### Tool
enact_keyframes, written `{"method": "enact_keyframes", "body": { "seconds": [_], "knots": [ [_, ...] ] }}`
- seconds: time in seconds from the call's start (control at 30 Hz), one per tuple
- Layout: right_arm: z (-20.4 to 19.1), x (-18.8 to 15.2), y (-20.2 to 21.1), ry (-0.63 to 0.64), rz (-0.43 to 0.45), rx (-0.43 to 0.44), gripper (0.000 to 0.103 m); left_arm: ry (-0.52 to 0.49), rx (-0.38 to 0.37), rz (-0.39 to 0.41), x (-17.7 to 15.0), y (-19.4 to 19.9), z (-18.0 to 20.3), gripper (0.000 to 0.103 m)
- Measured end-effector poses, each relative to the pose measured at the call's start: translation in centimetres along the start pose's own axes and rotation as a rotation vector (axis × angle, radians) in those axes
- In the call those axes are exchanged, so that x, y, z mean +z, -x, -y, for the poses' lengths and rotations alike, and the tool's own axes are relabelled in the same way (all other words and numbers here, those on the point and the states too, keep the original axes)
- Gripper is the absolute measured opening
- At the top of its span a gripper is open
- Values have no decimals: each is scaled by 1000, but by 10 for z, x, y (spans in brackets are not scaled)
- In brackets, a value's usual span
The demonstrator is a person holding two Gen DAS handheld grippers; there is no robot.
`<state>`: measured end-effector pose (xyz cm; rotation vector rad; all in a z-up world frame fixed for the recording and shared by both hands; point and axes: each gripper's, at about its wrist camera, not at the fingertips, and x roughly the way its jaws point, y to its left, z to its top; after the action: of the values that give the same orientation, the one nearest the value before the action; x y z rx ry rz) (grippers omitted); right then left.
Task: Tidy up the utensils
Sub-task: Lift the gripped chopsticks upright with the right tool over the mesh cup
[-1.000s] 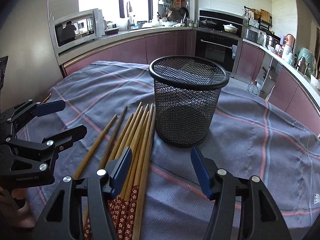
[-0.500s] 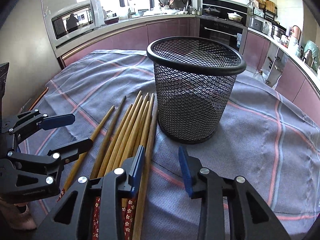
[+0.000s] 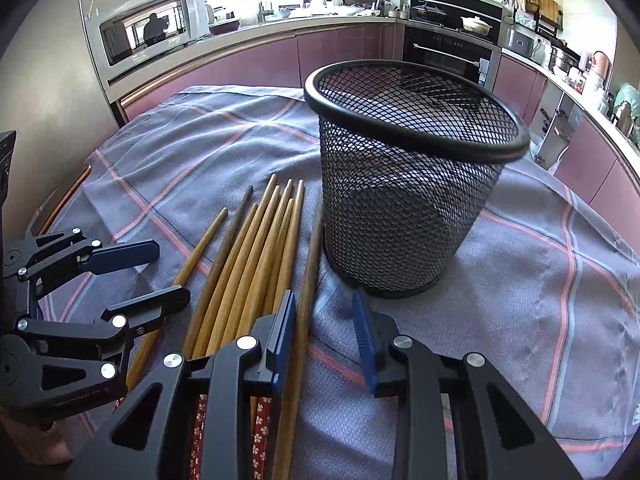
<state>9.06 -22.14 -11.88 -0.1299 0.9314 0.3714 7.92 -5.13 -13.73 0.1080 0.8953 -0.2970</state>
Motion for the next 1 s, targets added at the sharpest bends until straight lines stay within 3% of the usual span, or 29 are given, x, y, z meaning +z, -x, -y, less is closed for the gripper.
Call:
{"method": "enact_keyframes", "body": {
  "seconds": [0.13,0.2,0.4,0.7,1.0],
  "knots": [
    [-1,4,-4,-3,-2,16,15,6,-7,-4,3,0,-3,30],
    [1,4,-4,-17,-2,35,8,14,-13,-6,2,1,-6,19],
    [6,1,6,-60,27,73,5,50,-32,-2,3,2,-13,8],
    [10,5,63,-47,169,143,5,61,-122,58,17,33,-21,7],
    [25,27,136,-52,397,168,5,35,-265,224,62,103,-28,7]
  ]
}}
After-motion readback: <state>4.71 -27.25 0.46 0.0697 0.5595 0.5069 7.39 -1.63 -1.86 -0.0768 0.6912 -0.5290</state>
